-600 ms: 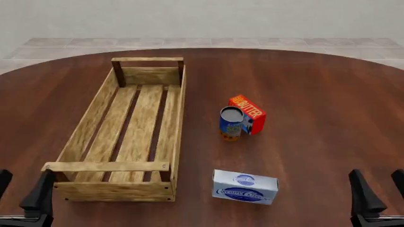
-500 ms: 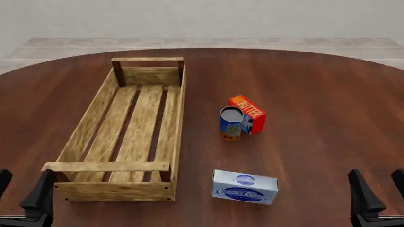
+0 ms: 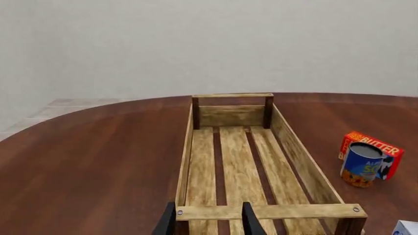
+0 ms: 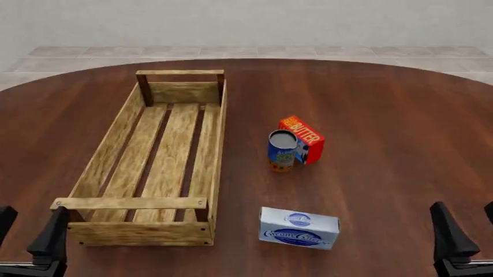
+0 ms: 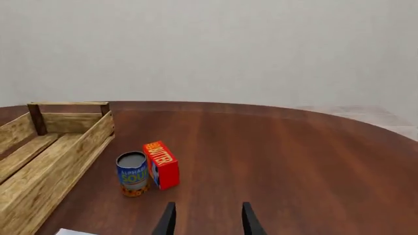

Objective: Pick up the cream cheese and put it in the tray.

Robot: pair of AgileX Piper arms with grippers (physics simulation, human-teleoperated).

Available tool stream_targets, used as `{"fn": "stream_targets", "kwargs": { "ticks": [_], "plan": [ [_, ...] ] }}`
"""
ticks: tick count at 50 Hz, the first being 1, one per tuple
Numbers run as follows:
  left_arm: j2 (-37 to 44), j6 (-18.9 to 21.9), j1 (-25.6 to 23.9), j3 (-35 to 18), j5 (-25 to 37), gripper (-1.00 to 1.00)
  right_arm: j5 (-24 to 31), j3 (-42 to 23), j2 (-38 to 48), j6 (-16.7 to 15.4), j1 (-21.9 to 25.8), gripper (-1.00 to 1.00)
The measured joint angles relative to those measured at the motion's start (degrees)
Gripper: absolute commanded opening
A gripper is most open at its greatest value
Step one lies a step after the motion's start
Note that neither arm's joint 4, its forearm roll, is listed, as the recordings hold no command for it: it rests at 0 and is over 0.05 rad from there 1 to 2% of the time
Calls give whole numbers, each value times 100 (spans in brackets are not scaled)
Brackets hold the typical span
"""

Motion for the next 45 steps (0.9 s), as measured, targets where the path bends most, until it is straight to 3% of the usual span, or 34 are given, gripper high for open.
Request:
{"fn": "stream_targets", "kwargs": {
  "ticks": [15,45],
  "plan": [
    [72,38,-17,4,-44,100,770,-771,-11,-124,47,100],
    [132,164,-52,9,-29,100,2377,-2560,650,-848,731,100]
  ]
}}
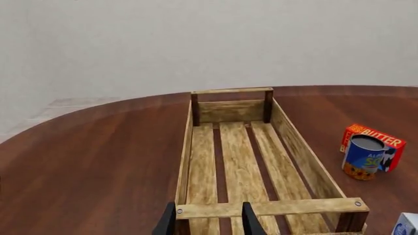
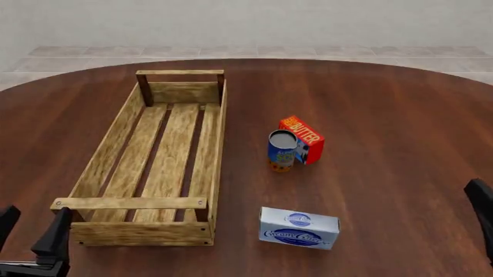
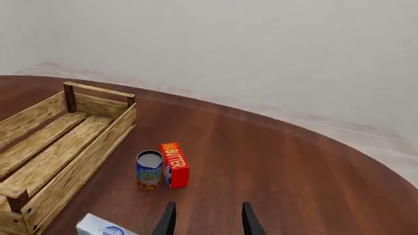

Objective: Pick up the cream cheese and put it in the tray.

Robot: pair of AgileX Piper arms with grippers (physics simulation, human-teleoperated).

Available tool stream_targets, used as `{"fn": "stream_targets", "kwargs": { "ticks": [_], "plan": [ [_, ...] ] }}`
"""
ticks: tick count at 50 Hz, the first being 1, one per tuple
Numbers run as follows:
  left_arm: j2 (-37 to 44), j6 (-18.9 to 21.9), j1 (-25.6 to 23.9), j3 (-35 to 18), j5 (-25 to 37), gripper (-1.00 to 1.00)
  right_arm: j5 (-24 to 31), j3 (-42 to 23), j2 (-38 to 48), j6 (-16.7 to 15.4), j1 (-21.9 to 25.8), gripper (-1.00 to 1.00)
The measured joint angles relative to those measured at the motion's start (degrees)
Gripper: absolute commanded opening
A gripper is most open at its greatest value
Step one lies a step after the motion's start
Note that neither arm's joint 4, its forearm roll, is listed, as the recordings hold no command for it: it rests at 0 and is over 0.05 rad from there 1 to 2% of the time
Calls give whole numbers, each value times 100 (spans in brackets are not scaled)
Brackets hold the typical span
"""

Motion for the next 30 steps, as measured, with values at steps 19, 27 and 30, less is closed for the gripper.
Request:
{"fn": "stream_targets", "kwargs": {
  "ticks": [19,27,30],
  "plan": [
    [45,70,-21,0,-13,100,130,-269,930,-637,743,100],
    [18,125,-14,0,4,100,173,-375,1244,-950,996,100],
    [-4,139,-12,0,16,100,181,-405,1358,-1122,1087,100]
  ]
}}
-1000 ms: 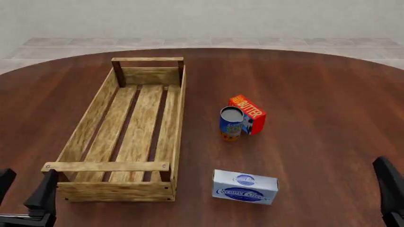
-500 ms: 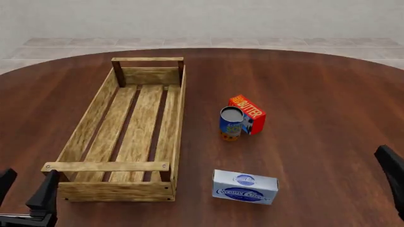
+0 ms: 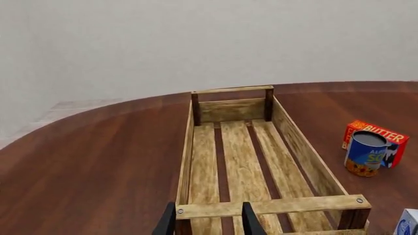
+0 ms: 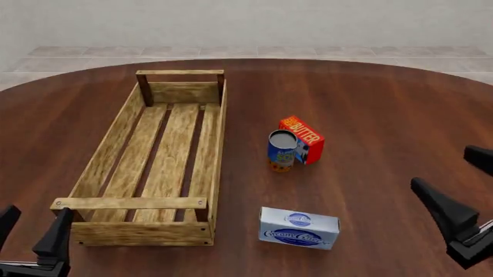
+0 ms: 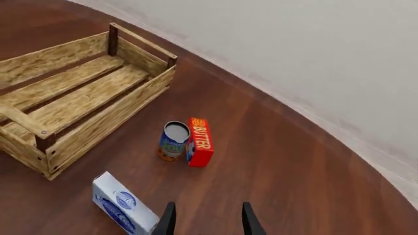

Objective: Pick up the cream cheese and put it in the tray.

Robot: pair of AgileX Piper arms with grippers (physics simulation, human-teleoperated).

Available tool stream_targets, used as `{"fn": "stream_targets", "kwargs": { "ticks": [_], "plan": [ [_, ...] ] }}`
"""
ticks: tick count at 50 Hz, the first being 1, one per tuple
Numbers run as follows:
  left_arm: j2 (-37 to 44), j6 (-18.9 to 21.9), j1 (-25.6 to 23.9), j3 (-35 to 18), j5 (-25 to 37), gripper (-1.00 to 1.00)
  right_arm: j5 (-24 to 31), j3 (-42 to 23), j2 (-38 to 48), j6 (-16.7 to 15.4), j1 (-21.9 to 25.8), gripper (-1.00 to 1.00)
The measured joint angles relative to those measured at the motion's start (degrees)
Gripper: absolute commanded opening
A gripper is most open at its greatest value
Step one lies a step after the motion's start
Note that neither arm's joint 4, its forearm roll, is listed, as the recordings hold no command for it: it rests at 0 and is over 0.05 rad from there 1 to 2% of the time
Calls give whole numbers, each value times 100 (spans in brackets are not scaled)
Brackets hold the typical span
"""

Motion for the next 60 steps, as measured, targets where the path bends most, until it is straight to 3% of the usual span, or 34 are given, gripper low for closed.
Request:
{"fn": "stream_targets", "kwargs": {
  "ticks": [16,47,60],
  "plan": [
    [-53,78,-84,1,68,100,263,-393,1002,-852,547,100],
    [152,165,-350,-2,30,100,805,-857,2722,-2218,1059,100],
    [324,64,-378,-1,-75,100,1309,-1092,3233,-2566,1370,100]
  ]
}}
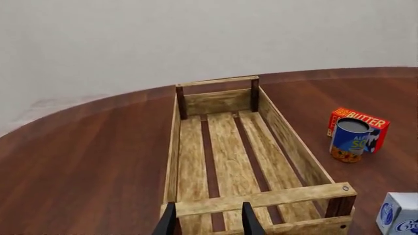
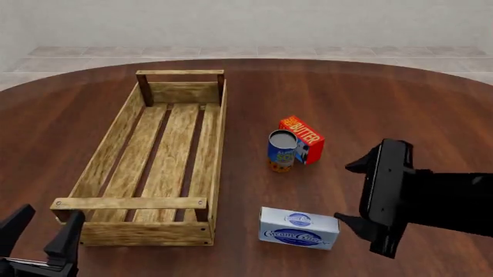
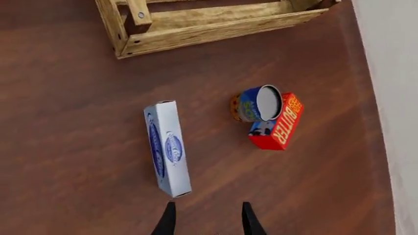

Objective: Pick up the cream cheese and put it in the tray.

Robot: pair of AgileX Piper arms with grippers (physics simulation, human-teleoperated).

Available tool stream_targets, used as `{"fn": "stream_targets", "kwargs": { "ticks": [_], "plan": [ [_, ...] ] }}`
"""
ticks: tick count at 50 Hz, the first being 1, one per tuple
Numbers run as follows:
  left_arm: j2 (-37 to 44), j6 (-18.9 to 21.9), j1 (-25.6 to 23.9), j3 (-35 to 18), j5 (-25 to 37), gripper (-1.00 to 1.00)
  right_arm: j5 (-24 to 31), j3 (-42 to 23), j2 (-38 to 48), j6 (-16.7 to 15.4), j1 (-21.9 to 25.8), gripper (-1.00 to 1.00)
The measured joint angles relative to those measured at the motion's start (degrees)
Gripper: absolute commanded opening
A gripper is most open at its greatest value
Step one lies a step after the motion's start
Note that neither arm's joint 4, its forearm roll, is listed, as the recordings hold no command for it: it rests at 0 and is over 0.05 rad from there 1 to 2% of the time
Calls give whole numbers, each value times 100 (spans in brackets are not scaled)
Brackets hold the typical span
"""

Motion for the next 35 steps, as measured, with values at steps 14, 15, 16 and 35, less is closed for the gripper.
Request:
{"fn": "stream_targets", "kwargs": {
  "ticks": [14,15,16,35],
  "plan": [
    [124,-104,-16,0,-80,100,133,-143,456,-305,38,100],
    [127,-108,-17,0,-81,100,123,-150,494,-329,25,100],
    [129,-111,-19,0,-82,100,105,-156,531,-358,9,100],
    [139,-105,-33,0,-86,100,-274,-138,1237,-508,87,100]
  ]
}}
